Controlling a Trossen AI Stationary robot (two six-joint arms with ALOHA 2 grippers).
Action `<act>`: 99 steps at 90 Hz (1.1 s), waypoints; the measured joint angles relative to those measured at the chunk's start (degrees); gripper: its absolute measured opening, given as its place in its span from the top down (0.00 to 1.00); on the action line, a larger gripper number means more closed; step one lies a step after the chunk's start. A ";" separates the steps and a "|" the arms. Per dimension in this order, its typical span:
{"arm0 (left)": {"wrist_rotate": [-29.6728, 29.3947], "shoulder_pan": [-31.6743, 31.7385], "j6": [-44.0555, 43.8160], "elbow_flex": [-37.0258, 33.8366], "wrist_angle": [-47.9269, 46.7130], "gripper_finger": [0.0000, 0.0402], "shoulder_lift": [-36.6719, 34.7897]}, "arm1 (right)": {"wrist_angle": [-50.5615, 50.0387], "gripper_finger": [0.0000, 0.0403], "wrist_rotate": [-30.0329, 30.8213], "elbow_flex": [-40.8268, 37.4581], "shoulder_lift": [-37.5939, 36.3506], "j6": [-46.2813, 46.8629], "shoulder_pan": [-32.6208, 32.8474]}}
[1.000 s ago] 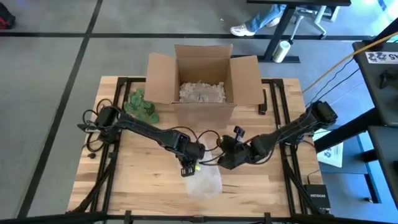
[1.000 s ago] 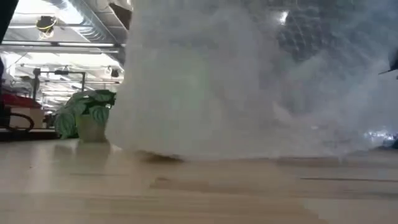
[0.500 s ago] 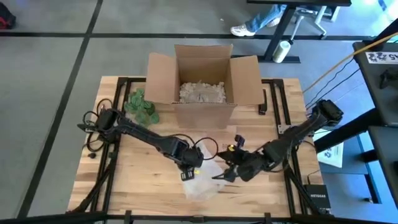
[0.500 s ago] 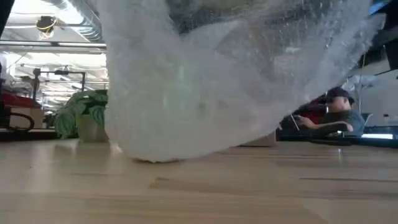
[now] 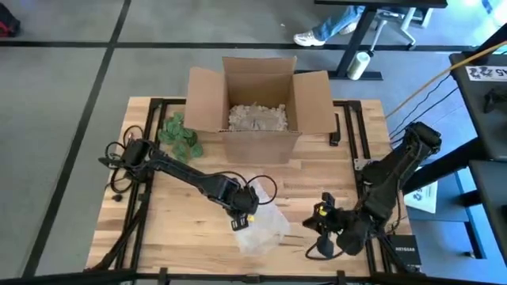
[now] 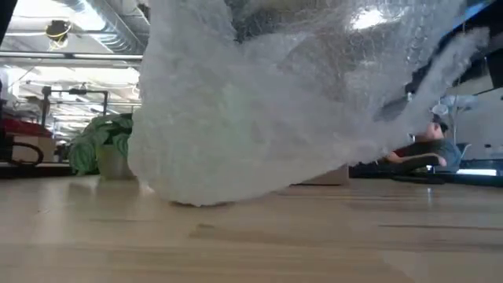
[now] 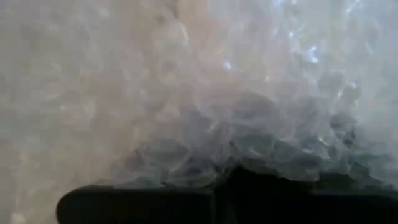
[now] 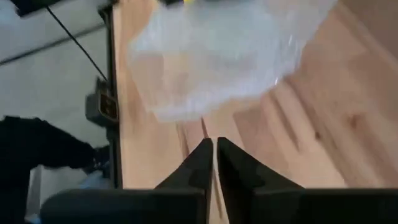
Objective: Wrap mug
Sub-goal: Wrap the green mug in bubble wrap
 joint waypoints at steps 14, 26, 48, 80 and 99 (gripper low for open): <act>0.09 -0.01 -1.26 -0.03 0.52 1.00 0.00 | 0.22 0.80 -1.14 0.02 2.73 0.22 -0.24; 0.11 -0.22 -1.65 -0.05 0.74 1.00 -0.13 | 0.42 0.70 0.20 0.02 6.14 0.18 -0.95; 0.28 -0.26 -1.95 0.10 0.80 1.00 -0.17 | 5.28 0.60 14.11 0.02 11.65 -1.89 -1.47; 0.31 -0.24 -1.95 0.15 0.80 1.00 -0.23 | 22.15 0.64 13.21 0.00 15.56 -19.84 -8.46; 0.29 -0.87 -1.02 0.04 0.73 1.00 -2.52 | 23.41 0.92 13.05 0.00 15.56 -23.22 -9.22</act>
